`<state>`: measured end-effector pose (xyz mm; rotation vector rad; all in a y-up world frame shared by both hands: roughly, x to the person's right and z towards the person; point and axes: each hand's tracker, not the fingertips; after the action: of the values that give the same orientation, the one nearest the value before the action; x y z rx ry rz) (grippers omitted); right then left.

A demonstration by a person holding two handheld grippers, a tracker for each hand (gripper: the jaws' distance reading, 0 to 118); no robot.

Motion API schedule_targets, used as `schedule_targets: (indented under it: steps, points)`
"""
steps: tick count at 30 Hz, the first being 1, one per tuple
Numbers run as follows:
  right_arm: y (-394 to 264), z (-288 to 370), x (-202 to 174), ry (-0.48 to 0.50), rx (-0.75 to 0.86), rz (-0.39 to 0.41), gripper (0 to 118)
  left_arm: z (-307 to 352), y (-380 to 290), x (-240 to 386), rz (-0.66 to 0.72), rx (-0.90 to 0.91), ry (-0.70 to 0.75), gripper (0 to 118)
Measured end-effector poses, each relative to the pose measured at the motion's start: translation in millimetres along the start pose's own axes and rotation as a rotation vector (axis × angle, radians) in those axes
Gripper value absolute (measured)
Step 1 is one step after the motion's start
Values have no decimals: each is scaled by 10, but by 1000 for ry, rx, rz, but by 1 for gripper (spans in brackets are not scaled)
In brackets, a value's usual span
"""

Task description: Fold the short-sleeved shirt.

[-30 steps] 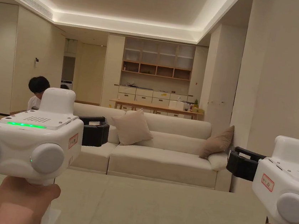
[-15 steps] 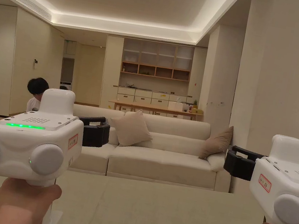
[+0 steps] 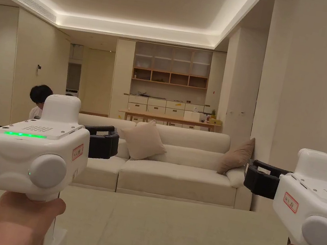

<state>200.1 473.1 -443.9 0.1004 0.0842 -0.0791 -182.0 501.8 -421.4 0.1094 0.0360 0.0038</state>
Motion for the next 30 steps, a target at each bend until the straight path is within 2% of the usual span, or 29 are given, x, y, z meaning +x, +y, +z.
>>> schedule_targets:
  steps: [4, 7, 8, 9, 10, 11, 12, 13, 14, 16, 21, 25, 28, 30]
  points:
    - [-18, -18, 45, 2, 10, -4, 118, 3, -1, -16, 20, -13, -3, 118]
    - [6, -22, 105, 24, -8, -61, 117, -47, -2, -53, 17, -121, -35, 117]
    - [20, -28, 121, 32, -33, -66, 114, -59, -13, -61, 32, -140, -41, 116]
    - [28, -27, 122, 27, -52, -57, 103, -47, -30, -68, 36, -133, -48, 111]
    - [19, -21, 116, 26, -46, -52, 60, -32, -52, -68, 41, -135, -51, 80]
    - [-6, 15, 84, 30, -37, -42, 30, -9, -74, -63, 46, -128, -57, 48]
    - [-27, 37, 57, 24, -23, -25, 14, 13, -92, -51, 48, -116, -66, 30]
    - [-42, 24, 38, -11, -25, 4, 14, 3, -126, -34, 31, -106, -61, 30]
    - [-11, 33, 8, -15, -22, -5, 0, -2, -178, -10, 1, -121, 6, 0]
    - [19, 122, 18, 24, -38, -49, 0, 8, -229, 20, -12, -101, -31, 0]
    - [-6, 46, 12, -49, -66, -12, 0, -16, -338, 41, -5, -107, -40, 0]
    - [-113, -13, 43, -29, -101, -16, 0, -43, -393, -81, 18, -122, -21, 0]
    - [-195, -67, -119, 41, -120, 0, 0, 29, -406, -309, 1, -119, 32, 0]
    - [-202, -173, -392, 106, -134, 29, 0, 119, -390, -594, 7, -124, 103, 0]
